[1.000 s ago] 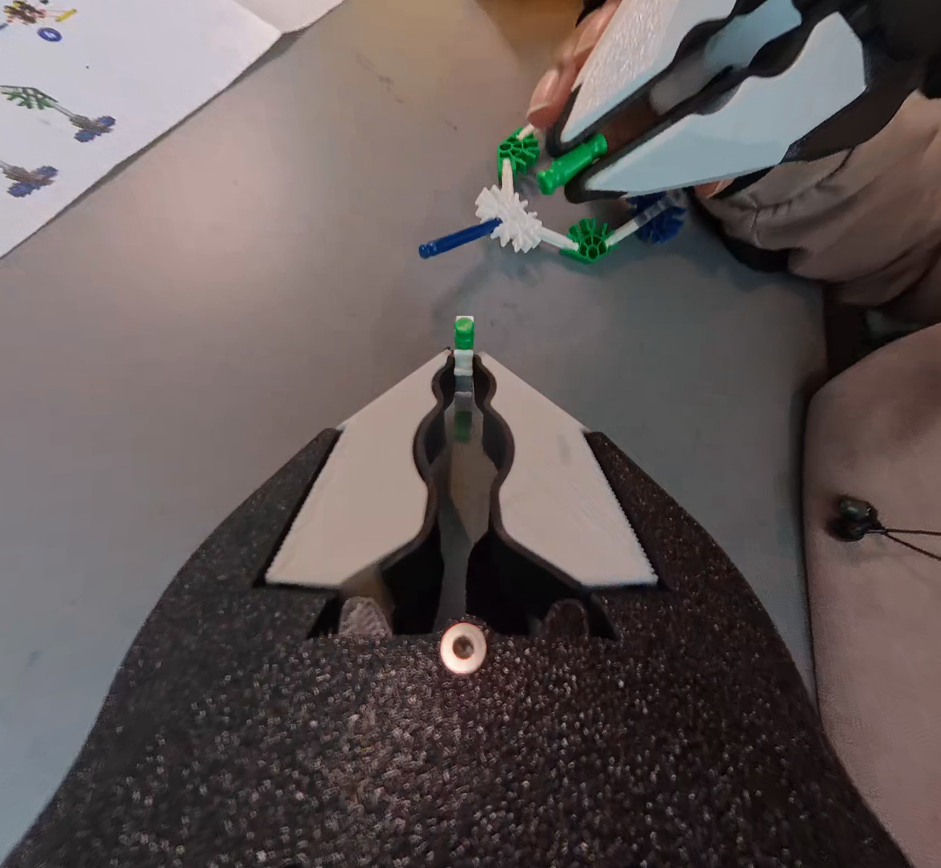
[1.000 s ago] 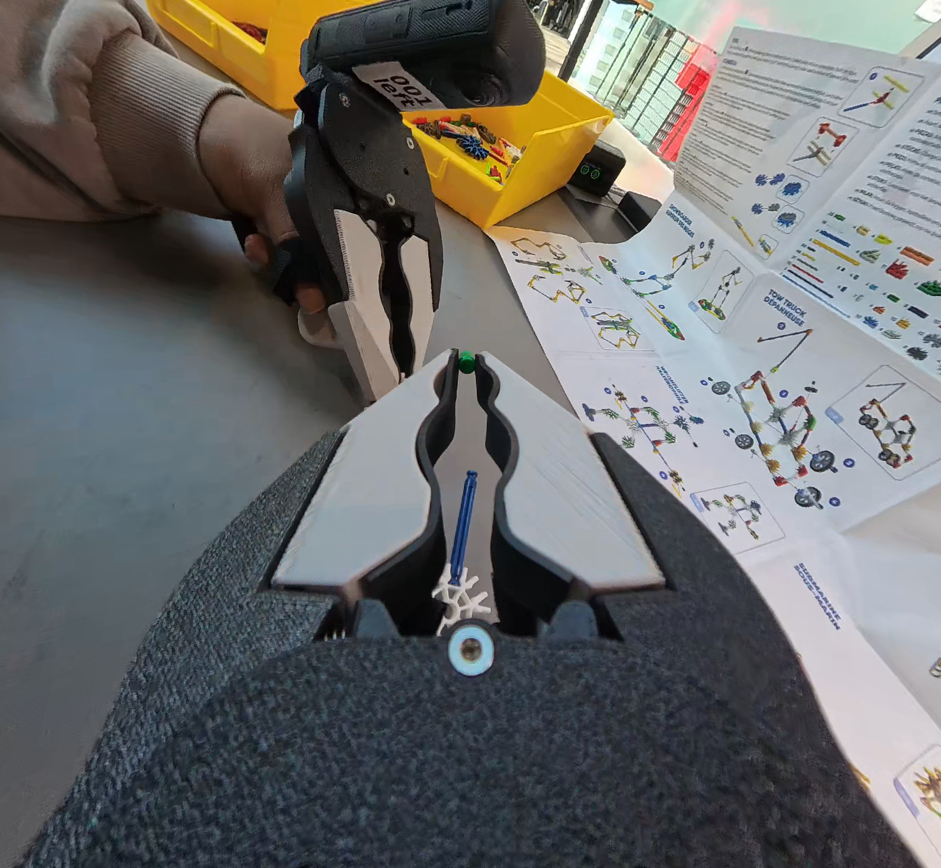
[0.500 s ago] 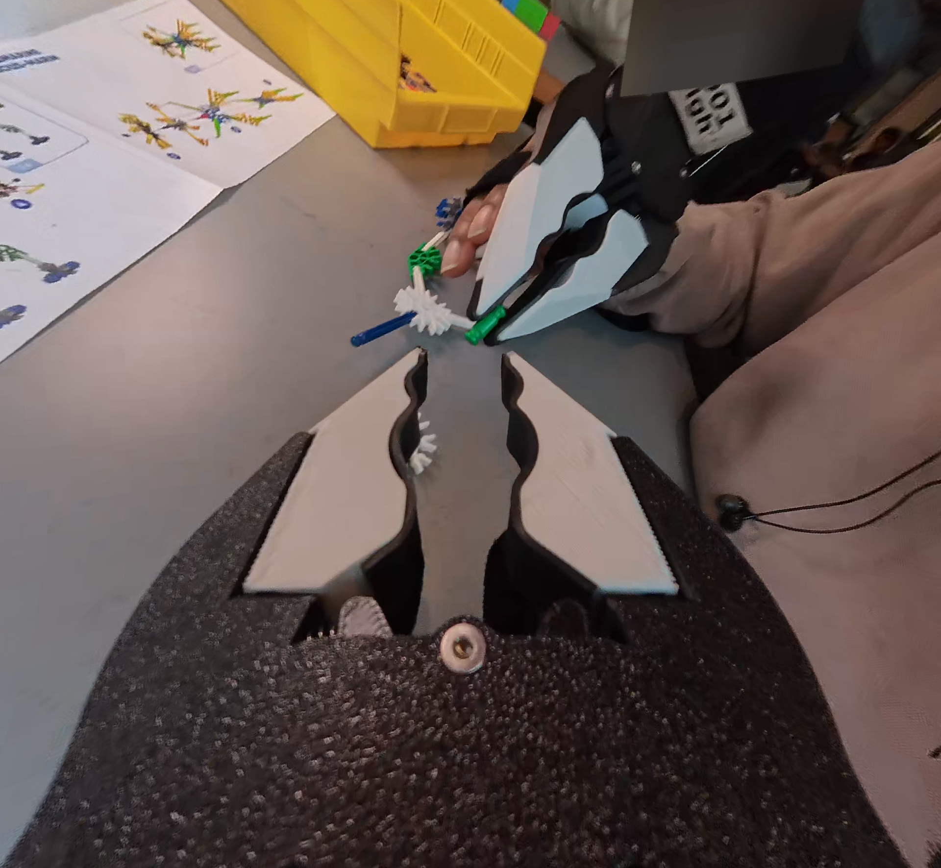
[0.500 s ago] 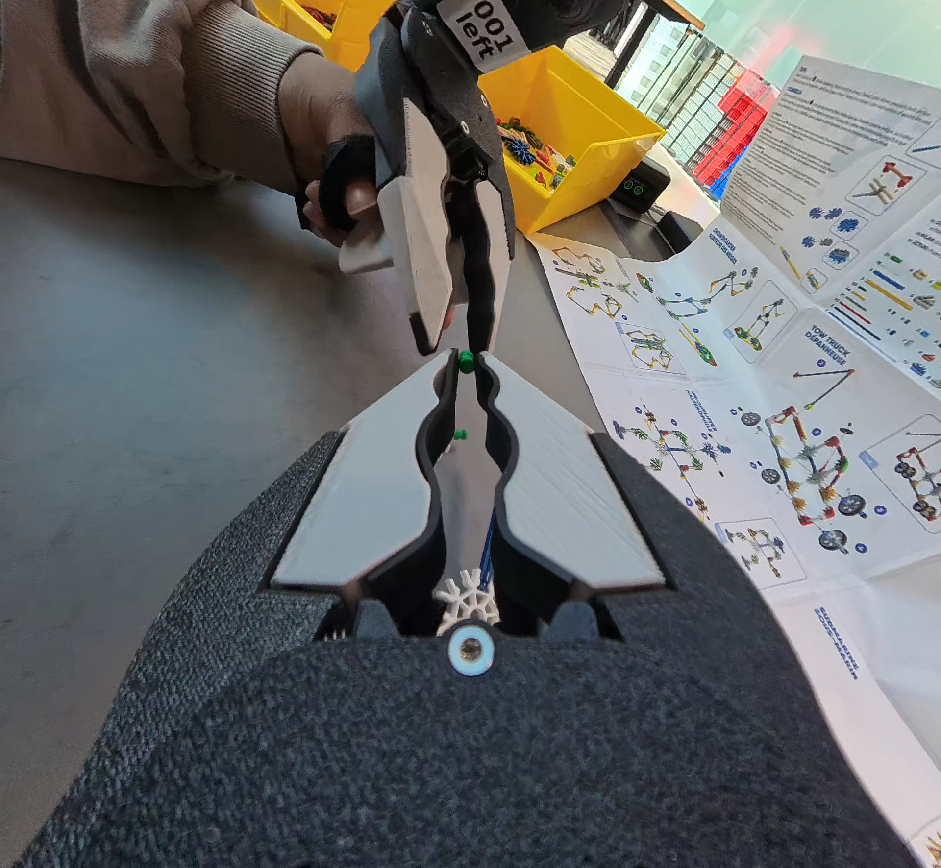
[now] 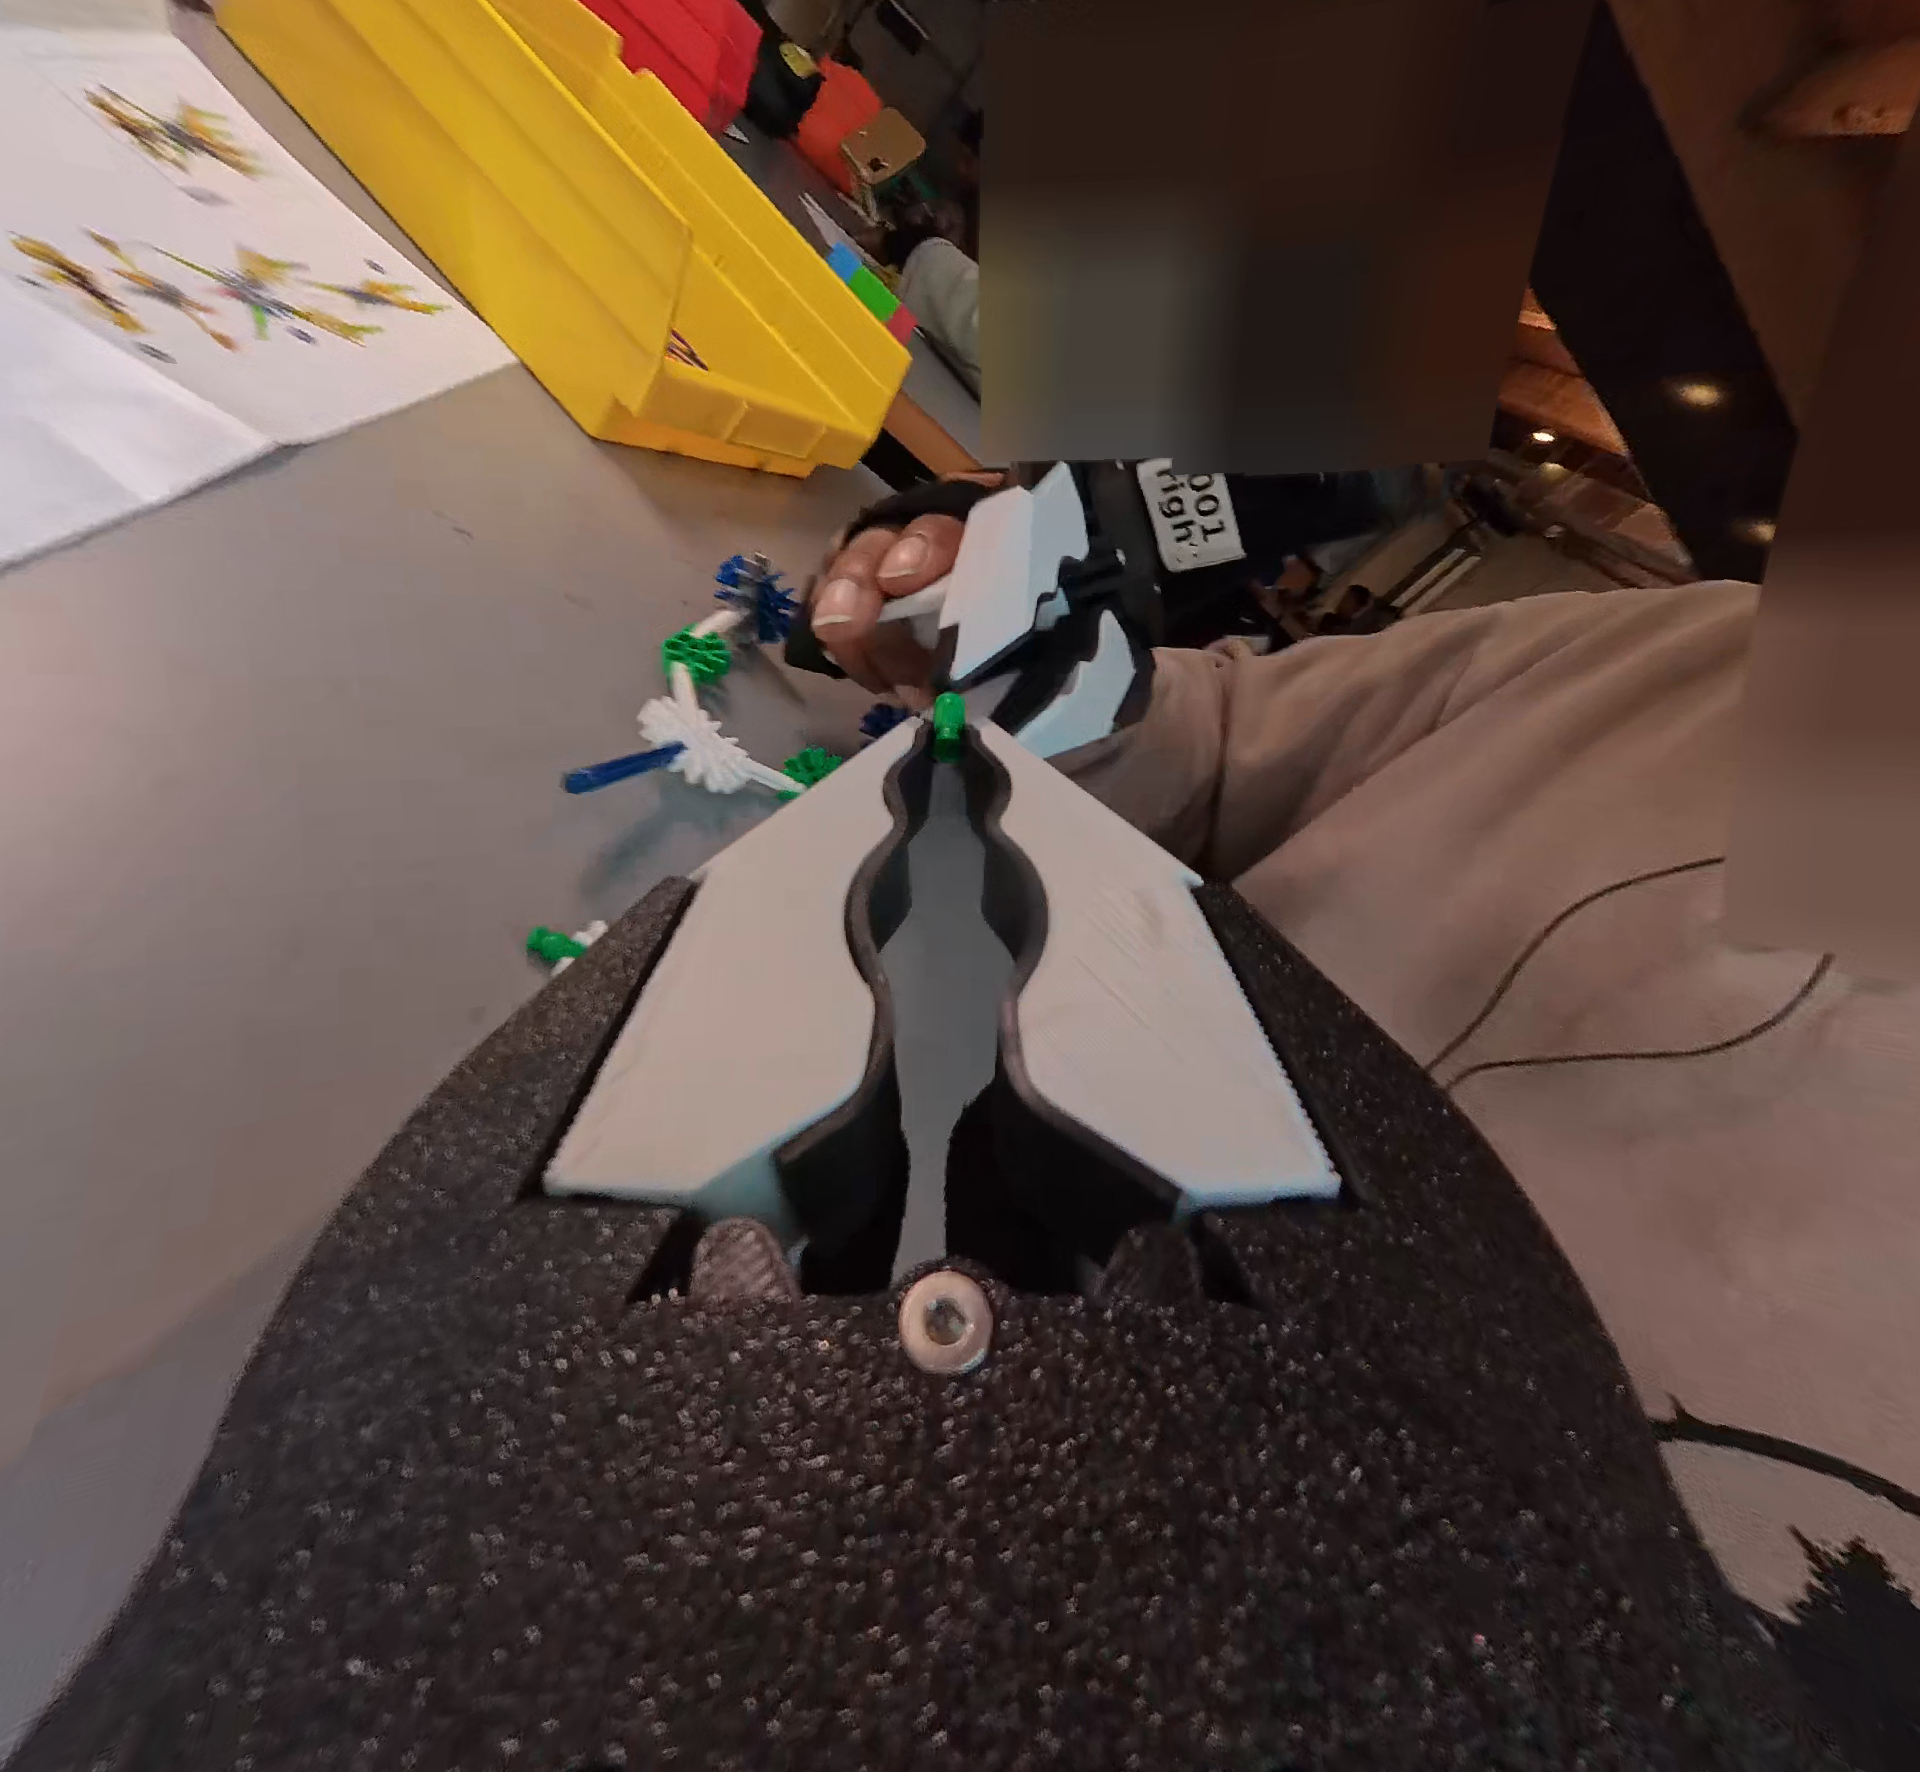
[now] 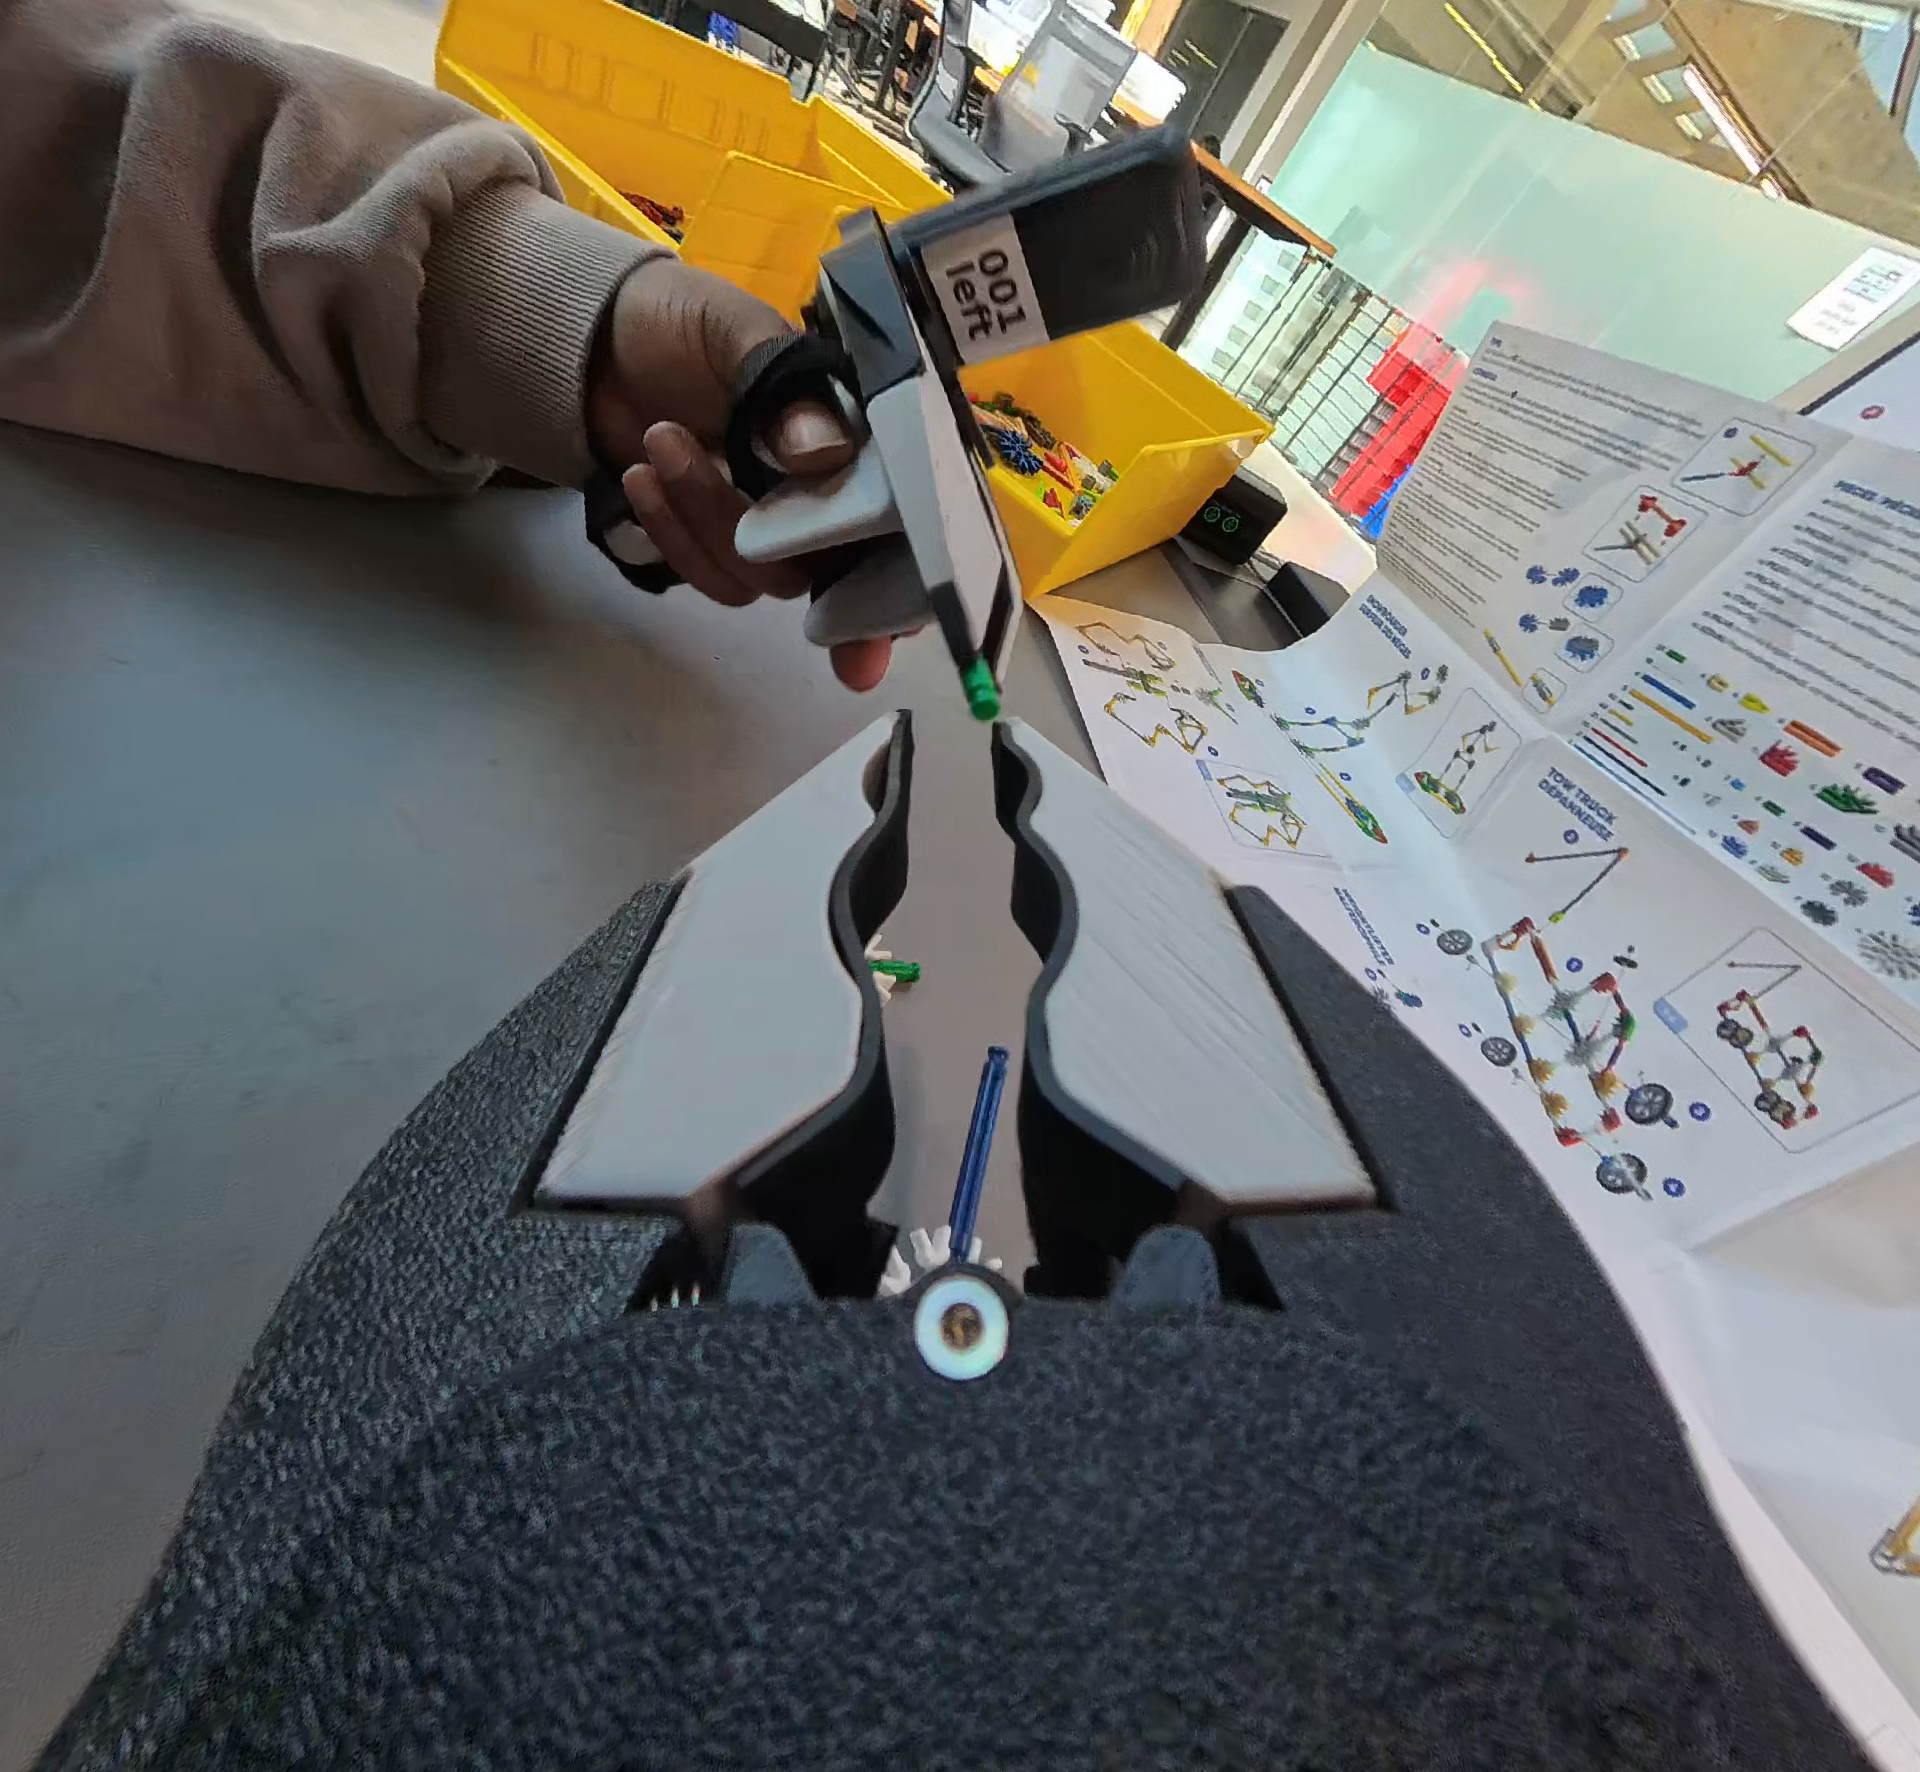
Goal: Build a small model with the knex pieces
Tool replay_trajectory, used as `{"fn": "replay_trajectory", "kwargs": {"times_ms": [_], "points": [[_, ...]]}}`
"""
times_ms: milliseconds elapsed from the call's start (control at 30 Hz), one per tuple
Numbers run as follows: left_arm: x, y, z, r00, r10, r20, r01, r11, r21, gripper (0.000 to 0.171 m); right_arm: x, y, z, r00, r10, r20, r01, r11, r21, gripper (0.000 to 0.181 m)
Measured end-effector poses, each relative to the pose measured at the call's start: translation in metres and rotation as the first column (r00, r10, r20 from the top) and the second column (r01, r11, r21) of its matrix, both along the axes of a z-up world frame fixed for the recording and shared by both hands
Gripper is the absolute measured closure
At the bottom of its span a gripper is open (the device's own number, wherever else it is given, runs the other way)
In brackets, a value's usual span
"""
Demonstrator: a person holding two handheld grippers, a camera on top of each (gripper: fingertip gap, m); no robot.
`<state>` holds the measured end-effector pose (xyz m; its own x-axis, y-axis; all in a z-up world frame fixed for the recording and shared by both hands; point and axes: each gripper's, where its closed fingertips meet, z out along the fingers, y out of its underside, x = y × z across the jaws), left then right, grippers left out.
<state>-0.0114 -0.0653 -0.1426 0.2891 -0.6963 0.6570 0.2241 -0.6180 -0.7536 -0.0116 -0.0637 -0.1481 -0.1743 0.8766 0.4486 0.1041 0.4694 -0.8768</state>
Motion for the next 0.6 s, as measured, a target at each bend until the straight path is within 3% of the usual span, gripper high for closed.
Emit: {"fn": "replay_trajectory", "kwargs": {"times_ms": [67,100,133,200,233,267,300,333,400,500,567,600], "points": [[-0.041,0.023,0.002,0.961,0.235,-0.147,-0.222,0.97,0.103,0.167,0.0,0.007,-0.006,0.999,-0.024,0.042,0.025,0.999,-0.037,0.159],[-0.079,0.038,0.0,0.861,0.429,-0.273,-0.385,0.901,0.203,0.167,-0.001,0.01,-0.011,0.996,-0.032,0.078,0.037,0.998,-0.056,0.155],[-0.126,0.048,0.001,0.689,0.613,-0.387,-0.517,0.79,0.33,0.166,-0.002,0.011,-0.019,0.992,-0.034,0.12,0.043,0.997,-0.069,0.153],[-0.219,0.044,0.016,0.27,0.84,-0.471,-0.65,0.52,0.554,0.166,-0.004,0.012,-0.038,0.972,-0.034,0.231,0.054,0.995,-0.081,0.148],[-0.258,0.033,0.023,0.086,0.875,-0.476,-0.673,0.404,0.62,0.166,-0.004,0.011,-0.048,0.955,-0.03,0.294,0.059,0.994,-0.091,0.142],[-0.291,0.021,0.026,-0.062,0.87,-0.489,-0.682,0.321,0.657,0.166,-0.004,0.008,-0.06,0.93,-0.021,0.368,0.066,0.992,-0.111,0.137],[-0.316,0.009,0.024,-0.166,0.842,-0.513,-0.691,0.272,0.67,0.166,-0.005,0.007,-0.07,0.9,-0.019,0.436,0.085,0.988,-0.132,0.131],[-0.335,0.0,0.019,-0.222,0.816,-0.535,-0.704,0.246,0.667,0.166,-0.005,0.006,-0.078,0.874,-0.019,0.486,0.105,0.983,-0.151,0.13],[-0.353,-0.009,0.007,-0.232,0.788,-0.571,-0.75,0.228,0.62,0.16,-0.006,0.007,-0.09,0.824,-0.037,0.566,0.162,0.972,-0.173,0.13],[-0.344,-0.002,0.008,-0.156,0.82,-0.551,-0.77,0.248,0.588,0.149,-0.008,0.009,-0.098,0.769,-0.059,0.637,0.231,0.954,-0.189,0.131],[-0.32,0.009,0.015,-0.08,0.846,-0.528,-0.73,0.311,0.609,0.148,-0.008,0.011,-0.103,0.733,-0.074,0.676,0.259,0.95,-0.177,0.134],[-0.301,0.016,0.016,-0.008,0.854,-0.52,-0.707,0.363,0.607,0.148,-0.007,0.012,-0.107,0.711,-0.083,0.698,0.275,0.947,-0.167,0.137]]}}
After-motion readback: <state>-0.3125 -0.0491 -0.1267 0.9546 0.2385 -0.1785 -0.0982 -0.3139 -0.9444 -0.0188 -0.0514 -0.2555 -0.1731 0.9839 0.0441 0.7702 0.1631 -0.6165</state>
